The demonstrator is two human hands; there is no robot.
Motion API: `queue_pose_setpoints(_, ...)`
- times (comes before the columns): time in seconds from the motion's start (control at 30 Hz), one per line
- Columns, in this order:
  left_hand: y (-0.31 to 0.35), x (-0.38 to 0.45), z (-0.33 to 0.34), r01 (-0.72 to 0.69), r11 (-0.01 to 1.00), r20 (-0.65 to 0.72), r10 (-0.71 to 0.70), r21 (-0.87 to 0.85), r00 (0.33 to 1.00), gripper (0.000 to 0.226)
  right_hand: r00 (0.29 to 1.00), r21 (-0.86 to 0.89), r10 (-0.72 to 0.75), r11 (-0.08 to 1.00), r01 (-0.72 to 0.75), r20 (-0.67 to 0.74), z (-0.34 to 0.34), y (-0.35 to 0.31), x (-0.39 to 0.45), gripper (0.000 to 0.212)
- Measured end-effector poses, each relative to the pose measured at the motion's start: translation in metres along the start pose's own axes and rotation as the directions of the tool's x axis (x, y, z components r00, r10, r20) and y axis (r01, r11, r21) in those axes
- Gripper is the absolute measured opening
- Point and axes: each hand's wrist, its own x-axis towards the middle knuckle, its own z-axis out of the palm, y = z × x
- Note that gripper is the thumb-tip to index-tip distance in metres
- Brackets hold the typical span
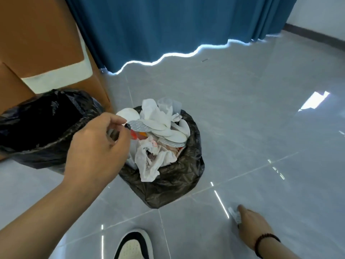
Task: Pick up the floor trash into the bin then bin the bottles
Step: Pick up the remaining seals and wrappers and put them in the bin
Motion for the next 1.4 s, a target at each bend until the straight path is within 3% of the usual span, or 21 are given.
queue_pose_setpoints(0.1, 0.004, -0.01, -0.002, -0.043, 0.998, -0.027, 0.042, -0.035, 0.999, 0.014, 0.991, 0.31, 0.083, 0.95, -0.047, -0.105, -0.018, -0.009, -0.005, 0.01)
queue_pose_setpoints(0.2, 0.007, -0.009, -0.001, -0.072, 0.996, -0.007, 0.072, -0.059, 0.997, 0.015, 0.964, 0.603, 0.086, 0.793, 0.086, -0.25, -0.056, -0.029, -0.011, 0.016)
queue_pose_setpoints(0.33, 0.009, -0.013, 0.003, -0.079, 0.991, 0.011, 0.081, -0.11, 0.997, 0.014, 0.892, 0.671, -0.044, 0.642, 0.37, -0.449, -0.141, -0.08, -0.034, 0.019)
queue_pose_setpoints(0.43, 0.007, -0.014, 0.007, -0.052, 0.989, 0.03, 0.056, -0.137, 0.998, 0.014, 0.858, 0.741, -0.128, 0.453, 0.497, -0.498, -0.199, -0.12, -0.051, 0.019)
queue_pose_setpoints(0.5, 0.006, -0.014, 0.008, -0.024, 0.987, 0.035, 0.03, -0.156, 0.999, 0.021, 0.828, 0.729, -0.193, 0.398, 0.557, -0.527, -0.22, -0.147, -0.056, 0.018)
queue_pose_setpoints(0.63, 0.006, -0.015, 0.01, 0.043, 0.973, 0.063, -0.029, -0.228, 0.998, 0.025, 0.78, 0.559, -0.407, 0.546, 0.624, -0.475, -0.226, -0.199, -0.052, 0.013)
queue_pose_setpoints(0.73, 0.005, -0.015, 0.01, 0.056, 0.969, 0.081, -0.038, -0.239, 0.996, 0.028, 0.744, 0.447, -0.529, 0.595, 0.668, -0.408, -0.221, -0.222, -0.039, 0.009)
queue_pose_setpoints(0.93, -0.004, -0.016, 0.01, 0.082, 0.958, 0.123, -0.05, -0.274, 0.991, 0.024, 0.642, 0.174, -0.585, 0.657, 0.733, -0.496, -0.219, -0.231, -0.018, 0.016)
queue_pose_setpoints(1.07, -0.002, -0.022, 0.01, 0.027, 0.956, 0.134, 0.013, -0.292, 0.991, 0.025, 0.598, 0.086, -0.617, 0.655, 0.75, -0.512, -0.213, -0.226, -0.014, 0.027)
queue_pose_setpoints(1.27, 0.001, -0.037, 0.017, -0.133, 0.969, 0.103, 0.157, -0.207, 0.982, 0.016, 0.501, 0.099, -0.511, 0.624, 0.775, -0.699, -0.213, -0.192, -0.008, 0.021)
queue_pose_setpoints(1.33, 0.008, -0.043, 0.015, -0.337, 0.941, 0.116, 0.337, -0.019, 0.934, 0.01, 0.465, 0.084, -0.473, 0.628, 0.774, -0.748, -0.212, -0.171, -0.01, 0.019)
queue_pose_setpoints(1.4, 0.015, -0.05, 0.018, -0.555, 0.825, 0.118, 0.544, 0.108, 0.831, 0.012, 0.444, 0.073, -0.452, 0.634, 0.77, -0.774, -0.206, -0.142, -0.016, 0.019)
